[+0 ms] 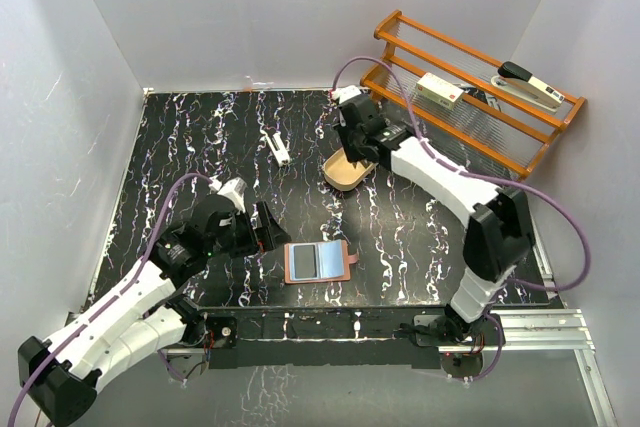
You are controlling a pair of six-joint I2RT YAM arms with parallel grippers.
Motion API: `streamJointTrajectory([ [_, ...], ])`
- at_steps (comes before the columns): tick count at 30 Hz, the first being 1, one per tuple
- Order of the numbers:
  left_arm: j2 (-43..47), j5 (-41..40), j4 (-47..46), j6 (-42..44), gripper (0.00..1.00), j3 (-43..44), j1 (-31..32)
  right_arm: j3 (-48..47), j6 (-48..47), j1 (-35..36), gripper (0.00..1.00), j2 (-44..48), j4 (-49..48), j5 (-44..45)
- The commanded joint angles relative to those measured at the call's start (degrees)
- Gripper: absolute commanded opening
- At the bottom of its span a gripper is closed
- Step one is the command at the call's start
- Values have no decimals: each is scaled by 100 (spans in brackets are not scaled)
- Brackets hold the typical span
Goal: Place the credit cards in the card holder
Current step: Pick up the credit card from the storage box.
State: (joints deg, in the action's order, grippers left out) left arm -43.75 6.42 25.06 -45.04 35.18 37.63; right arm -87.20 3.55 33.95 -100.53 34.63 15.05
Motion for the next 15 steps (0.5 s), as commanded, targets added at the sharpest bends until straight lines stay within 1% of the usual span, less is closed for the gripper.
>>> streamJointTrajectory([
  [1, 102, 412, -512, -724, 92, -2, 25, 472, 647, -32, 0, 992, -361, -1466],
  [5, 55, 782, -1190, -1217, 83, -52, 25, 1238, 1331, -30, 0, 1850, -1006, -2653],
  [7, 81, 801, -1403, -1342, 77, 4, 25, 1645, 1707, -36, 0, 2270, -1362, -3247],
  [10, 185, 748, -1690, -1536, 67, 86, 25, 2331, 2412, -30, 0, 2876, -1999, -3872],
  [13, 336, 709, -2054, -1751, 56, 106, 25, 3051, 3345, -30, 0, 3455, -3049, -4689],
  [15, 418, 711, -2292, -1881, 51, 83, 25, 3526, 4017, -25, 0, 3734, -3813, -5082],
])
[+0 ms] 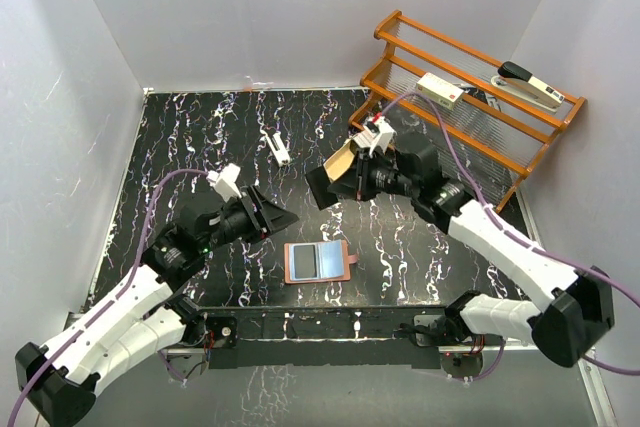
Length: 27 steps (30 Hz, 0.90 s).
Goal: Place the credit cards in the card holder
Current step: Pick up the credit card from the storage box, then insert the credit card into the card holder.
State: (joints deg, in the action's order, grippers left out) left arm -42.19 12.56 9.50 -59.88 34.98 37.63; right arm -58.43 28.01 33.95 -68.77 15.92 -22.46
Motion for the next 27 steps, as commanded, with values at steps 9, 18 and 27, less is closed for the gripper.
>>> streamJointTrajectory([
  [9, 381, 366, -1523, -691, 46, -6, 25, 1736, 3583, -29, 0, 1030, -4269, -2068],
  [18, 324, 687, -2633, -1113, 34, -264, 25, 1806, 3714, -25, 0, 1139, -4134, -2065],
  [27, 191, 757, -2915, -1220, 15, -386, 25, 2031, 3904, -14, 0, 928, -4392, -2041],
])
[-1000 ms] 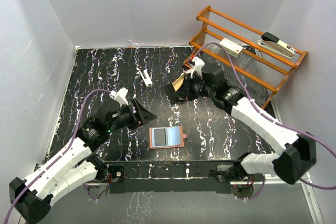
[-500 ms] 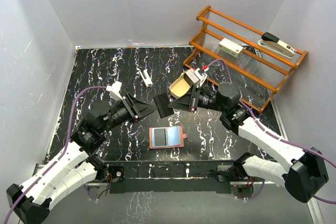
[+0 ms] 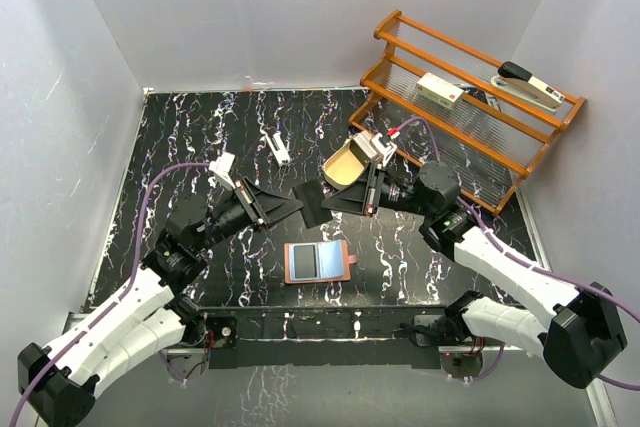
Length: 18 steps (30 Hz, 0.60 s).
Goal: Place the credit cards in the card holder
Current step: Insert the credit card into the card holder.
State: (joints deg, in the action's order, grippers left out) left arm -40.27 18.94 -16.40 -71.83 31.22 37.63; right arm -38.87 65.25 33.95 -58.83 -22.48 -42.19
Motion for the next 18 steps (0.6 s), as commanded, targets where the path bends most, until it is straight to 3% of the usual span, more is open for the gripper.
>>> streamJointTrajectory([
  [1, -13, 114, -336, -17, 13, -11, 25, 76, 181, -16, 0, -107, -562, -88],
  [4, -75, 119, -336, 55, 1, 6, 25, 90, 152, -5, 0, -225, -566, -159],
  [7, -143, 121, -282, 160, 0, 40, 26, 120, 46, -10, 0, -277, -454, -142],
  [10, -164, 28, 186, 372, 0, 151, 25, 87, -216, -4, 11, -229, -40, 49],
  [15, -122, -242, 1007, 749, 0, 171, 25, -194, -1170, -16, 35, -24, 1592, 796],
  [18, -165, -554, 1696, 972, 0, 165, 25, -312, -1593, -16, 41, 35, 2487, 1406],
])
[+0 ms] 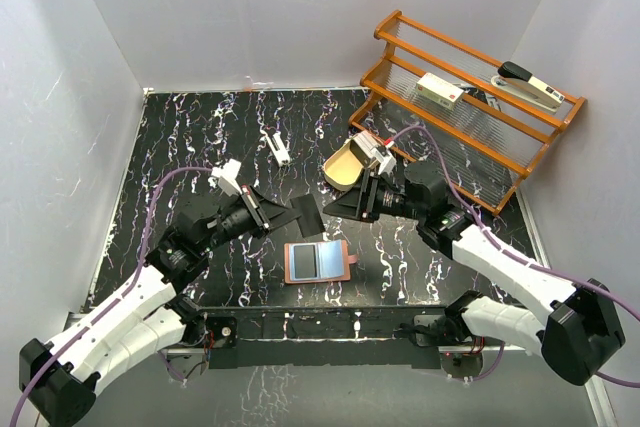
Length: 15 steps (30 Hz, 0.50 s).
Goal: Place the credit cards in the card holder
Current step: Insert the credit card into the card holder.
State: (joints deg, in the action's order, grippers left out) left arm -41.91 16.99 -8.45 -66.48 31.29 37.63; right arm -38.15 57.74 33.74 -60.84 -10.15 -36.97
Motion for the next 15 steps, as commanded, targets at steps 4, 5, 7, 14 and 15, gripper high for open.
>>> streamJointTrajectory([
  [4, -256, -468, 1329, 681, 0, 7, 25, -412, -1352, 10, 42, 122, 2028, 1500],
  [5, -355, -430, 1336, 715, 0, -40, 21, -408, -1429, 6, 42, 65, 2153, 1605],
  [7, -609, -345, 1377, 805, 0, -88, 17, -383, -1553, 18, 41, -78, 2293, 1740],
  [14, -1358, 80, 1095, 920, 0, -256, 17, -419, -1737, 367, 37, -746, 2435, 1902],
  [15, -1406, 130, 990, 937, 0, -303, 17, -425, -1753, 441, 36, -805, 2443, 1997],
])
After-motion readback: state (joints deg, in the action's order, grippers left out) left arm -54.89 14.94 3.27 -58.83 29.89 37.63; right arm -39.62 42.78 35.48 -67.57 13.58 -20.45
